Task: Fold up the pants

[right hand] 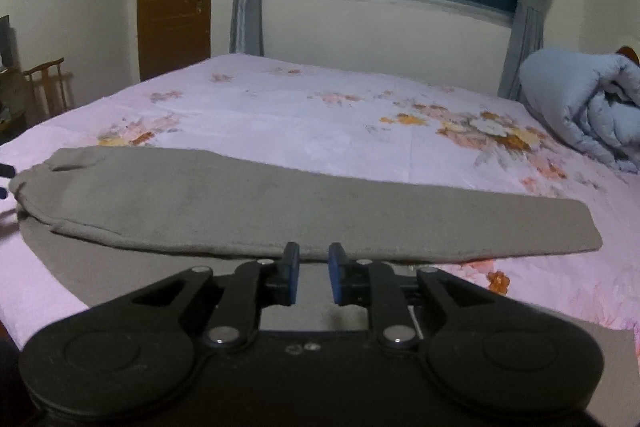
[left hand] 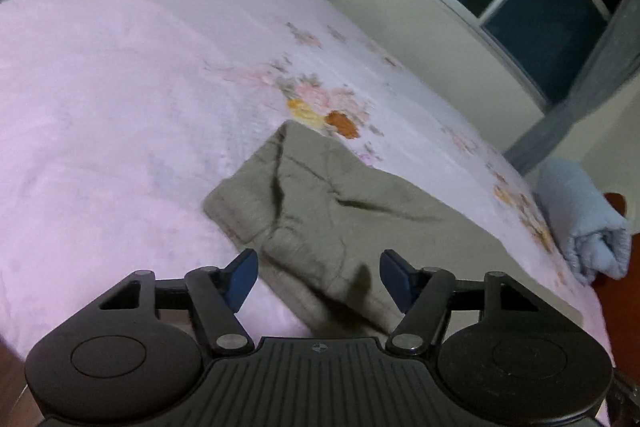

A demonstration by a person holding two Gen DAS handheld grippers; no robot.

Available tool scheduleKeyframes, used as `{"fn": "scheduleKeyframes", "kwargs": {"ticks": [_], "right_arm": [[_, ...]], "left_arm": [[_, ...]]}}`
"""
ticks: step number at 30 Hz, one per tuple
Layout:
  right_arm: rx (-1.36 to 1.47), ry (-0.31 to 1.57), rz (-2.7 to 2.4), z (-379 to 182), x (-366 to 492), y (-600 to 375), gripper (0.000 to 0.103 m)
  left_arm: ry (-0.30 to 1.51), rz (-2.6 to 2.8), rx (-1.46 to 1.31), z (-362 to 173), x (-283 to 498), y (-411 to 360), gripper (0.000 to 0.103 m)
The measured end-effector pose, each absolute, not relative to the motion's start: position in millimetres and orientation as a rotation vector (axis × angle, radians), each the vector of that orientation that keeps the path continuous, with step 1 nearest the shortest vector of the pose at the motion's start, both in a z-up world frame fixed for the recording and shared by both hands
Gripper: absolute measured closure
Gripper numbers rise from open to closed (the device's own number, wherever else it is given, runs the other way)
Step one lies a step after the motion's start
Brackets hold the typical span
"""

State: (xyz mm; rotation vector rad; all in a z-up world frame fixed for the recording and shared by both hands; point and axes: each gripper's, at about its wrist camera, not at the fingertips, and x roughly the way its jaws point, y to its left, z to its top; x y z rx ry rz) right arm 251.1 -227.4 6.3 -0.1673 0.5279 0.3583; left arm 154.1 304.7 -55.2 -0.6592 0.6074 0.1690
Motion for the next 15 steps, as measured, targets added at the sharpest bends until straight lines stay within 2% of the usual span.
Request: {"fn": "scheduleKeyframes", "kwargs": {"ticks": [6, 7, 8, 10, 12, 14, 15], "right_arm": [[-0.169, 0.554, 0.350, -15.1, 257.4, -223.0, 0.093], [-0.166, 0.561, 0.349, -19.1, 259.6, -221.1, 0.092], [-0.160, 0.562, 0.349, -21.4, 261.9, -220.6, 0.091], [-0.142, 0.565, 0.341, -23.2, 267.5, -219.8, 0.086], [-0.087, 0.569, 0.327, -26.0, 272.1, -222.9, 0.074], [0.049, 0.577, 0.328, -28.0, 278.6, -233.1, 0.046], [0.123, 0.592, 0.333, -30.3, 282.7, -238.1, 0.046]], "left_arm": [[0.633, 0.147, -0.687, -58.9, 180.4, 293.2, 0.036], [0.643, 0.139, -0.696, -61.6, 186.3, 290.0, 0.045], [0.658, 0.153, -0.690, -64.1, 191.2, 286.3, 0.062], [0.667, 0.156, -0.689, -69.8, 197.2, 281.6, 0.081], [0.636, 0.165, -0.696, -71.1, 197.3, 279.1, 0.083], [0.584, 0.164, -0.718, -68.5, 194.5, 280.5, 0.084], [0.567, 0.165, -0.719, -65.9, 193.7, 281.7, 0.084]]}}
